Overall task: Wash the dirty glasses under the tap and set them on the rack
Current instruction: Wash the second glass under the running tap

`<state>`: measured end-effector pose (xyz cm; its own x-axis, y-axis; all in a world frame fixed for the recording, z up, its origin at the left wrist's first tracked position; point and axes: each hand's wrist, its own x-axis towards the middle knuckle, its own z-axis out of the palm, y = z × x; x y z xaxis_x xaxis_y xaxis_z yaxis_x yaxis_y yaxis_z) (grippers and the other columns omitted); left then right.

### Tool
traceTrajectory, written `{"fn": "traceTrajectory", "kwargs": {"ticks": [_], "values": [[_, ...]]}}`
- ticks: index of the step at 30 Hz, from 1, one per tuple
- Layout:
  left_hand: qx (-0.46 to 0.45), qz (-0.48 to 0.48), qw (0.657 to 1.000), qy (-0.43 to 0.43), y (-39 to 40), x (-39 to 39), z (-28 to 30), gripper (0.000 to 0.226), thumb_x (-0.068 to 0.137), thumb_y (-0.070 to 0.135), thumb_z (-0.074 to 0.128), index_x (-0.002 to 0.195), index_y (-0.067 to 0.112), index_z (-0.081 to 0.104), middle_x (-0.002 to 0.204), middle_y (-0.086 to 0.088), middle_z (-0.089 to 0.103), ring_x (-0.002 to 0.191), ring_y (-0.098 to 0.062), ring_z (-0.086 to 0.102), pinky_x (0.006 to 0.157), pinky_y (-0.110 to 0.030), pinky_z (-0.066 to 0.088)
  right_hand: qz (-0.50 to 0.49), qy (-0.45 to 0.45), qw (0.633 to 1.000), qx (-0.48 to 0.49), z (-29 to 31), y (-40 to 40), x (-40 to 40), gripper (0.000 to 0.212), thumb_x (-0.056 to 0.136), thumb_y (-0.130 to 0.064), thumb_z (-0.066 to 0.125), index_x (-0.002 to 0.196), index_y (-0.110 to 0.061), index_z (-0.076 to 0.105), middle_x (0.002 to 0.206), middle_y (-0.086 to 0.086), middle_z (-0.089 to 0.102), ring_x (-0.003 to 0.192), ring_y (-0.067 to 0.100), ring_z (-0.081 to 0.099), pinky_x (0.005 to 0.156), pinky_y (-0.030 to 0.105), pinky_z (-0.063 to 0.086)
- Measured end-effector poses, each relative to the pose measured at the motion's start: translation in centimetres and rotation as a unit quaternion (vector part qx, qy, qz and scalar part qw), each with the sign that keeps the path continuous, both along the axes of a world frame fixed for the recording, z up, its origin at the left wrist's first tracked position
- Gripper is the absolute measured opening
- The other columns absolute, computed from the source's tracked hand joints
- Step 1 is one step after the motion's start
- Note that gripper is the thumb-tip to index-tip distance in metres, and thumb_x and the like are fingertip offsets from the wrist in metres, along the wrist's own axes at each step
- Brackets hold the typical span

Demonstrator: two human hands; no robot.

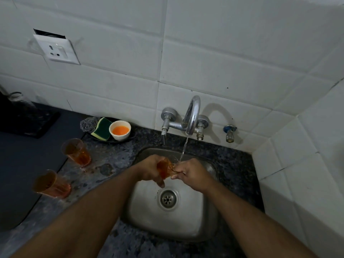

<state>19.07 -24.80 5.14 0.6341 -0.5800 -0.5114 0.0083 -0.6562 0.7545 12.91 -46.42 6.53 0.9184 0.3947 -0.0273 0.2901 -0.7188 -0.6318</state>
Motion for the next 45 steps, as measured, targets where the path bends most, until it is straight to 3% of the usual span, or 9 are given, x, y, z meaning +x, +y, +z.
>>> {"fn": "traceTrajectory", "kwargs": {"ticks": [4, 10, 16, 21, 26, 31, 37, 42, 45], "values": [[-0.019, 0.134, 0.974, -0.184, -2.0, -1.5, -0.7, 0.077, 0.062, 0.006, 0.097, 0.131, 0.019, 0.066, 0.118, 0.006, 0.069, 0.109, -0.011, 0.063, 0.088, -0.027, 0.055, -0.093, -0.016, 0.992, 0.089, -0.4, 1.4, -0.2, 0.007, 0.087, -0.016, 0.083, 0.094, -0.018, 0.084, 0.090, -0.008, 0.080, 0.083, 0.004, 0.074, 0.081, 0.031, 0.061], [-0.015, 0.077, 0.994, -0.076, -1.6, -1.2, -0.6, 0.072, 0.068, -0.005, 0.090, 0.130, 0.019, 0.063, 0.114, 0.007, 0.064, 0.106, -0.010, 0.059, 0.082, -0.021, 0.051, -0.012, -0.001, 1.000, 0.004, -0.4, 0.0, 0.0, 0.010, 0.088, -0.022, 0.082, 0.083, -0.014, 0.079, 0.078, -0.010, 0.074, 0.070, 0.003, 0.066, 0.071, 0.030, 0.056], [-0.041, 0.197, 0.944, -0.263, -3.4, -2.5, -0.4, 0.038, 0.076, 0.024, 0.088, 0.106, 0.032, 0.066, 0.092, 0.014, 0.067, 0.090, -0.007, 0.068, 0.075, -0.026, 0.055, -0.113, -0.007, 0.989, 0.098, -0.6, 1.3, -0.1, 0.006, 0.088, -0.018, 0.083, 0.094, -0.018, 0.084, 0.089, -0.009, 0.080, 0.082, 0.003, 0.074, 0.079, 0.028, 0.060], [0.022, 0.043, 0.999, -0.016, -2.0, -1.2, 1.2, 0.072, 0.073, -0.003, 0.087, 0.134, 0.021, 0.055, 0.117, 0.010, 0.059, 0.118, -0.015, 0.056, 0.098, -0.031, 0.048, 0.024, 0.023, 0.999, -0.042, -0.4, -1.0, 0.4, 0.009, 0.089, -0.025, 0.081, 0.088, -0.016, 0.080, 0.079, -0.013, 0.071, 0.072, 0.001, 0.066, 0.073, 0.029, 0.055], [-0.048, 0.201, 0.960, -0.189, -3.8, -1.8, -1.2, 0.048, 0.070, 0.012, 0.092, 0.110, 0.025, 0.068, 0.095, 0.012, 0.069, 0.094, -0.012, 0.070, 0.072, -0.022, 0.055, -0.076, -0.004, 0.996, 0.056, -0.5, 0.7, 0.5, 0.004, 0.090, -0.018, 0.081, 0.091, -0.015, 0.083, 0.081, -0.011, 0.075, 0.075, 0.004, 0.070, 0.072, 0.025, 0.056], [-0.003, 0.007, 1.000, -0.009, -2.2, -0.1, -0.7, 0.064, 0.067, -0.002, 0.091, 0.120, 0.023, 0.067, 0.110, 0.005, 0.071, 0.103, -0.010, 0.066, 0.085, -0.026, 0.053, 0.071, 0.011, 0.989, -0.129, 0.1, -1.0, 1.2, 0.016, 0.093, -0.033, 0.077, 0.089, -0.017, 0.077, 0.085, -0.006, 0.075, 0.075, 0.009, 0.065, 0.075, 0.033, 0.053], [-0.071, 0.204, 0.950, -0.227, -3.9, -1.1, -1.7, 0.036, 0.070, 0.013, 0.091, 0.097, 0.021, 0.069, 0.087, 0.008, 0.070, 0.082, -0.010, 0.068, 0.072, -0.022, 0.055, -0.058, 0.014, 0.997, 0.051, -0.3, 0.4, 1.4, 0.008, 0.091, -0.019, 0.080, 0.098, -0.017, 0.084, 0.090, -0.009, 0.080, 0.080, -0.001, 0.070, 0.077, 0.018, 0.053], [0.024, 0.059, 0.997, -0.054, -1.8, 0.6, -1.6, 0.070, 0.064, -0.003, 0.092, 0.124, 0.023, 0.066, 0.112, 0.005, 0.069, 0.110, -0.018, 0.067, 0.092, -0.033, 0.058, 0.035, 0.044, 0.997, -0.059, 0.1, -0.7, 1.9, 0.007, 0.094, -0.022, 0.077, 0.094, -0.016, 0.079, 0.087, -0.008, 0.075, 0.069, -0.003, 0.057, 0.070, 0.017, 0.042], [-0.022, 0.116, 0.974, -0.193, -2.7, -0.1, -1.6, 0.057, 0.069, 0.003, 0.088, 0.118, 0.023, 0.066, 0.105, 0.008, 0.069, 0.102, -0.013, 0.068, 0.077, -0.013, 0.047, -0.038, 0.037, 0.998, 0.028, -0.5, 0.3, 1.8, 0.006, 0.093, -0.020, 0.077, 0.095, -0.017, 0.081, 0.085, -0.011, 0.075, 0.076, -0.004, 0.065, 0.074, 0.015, 0.047]]}}
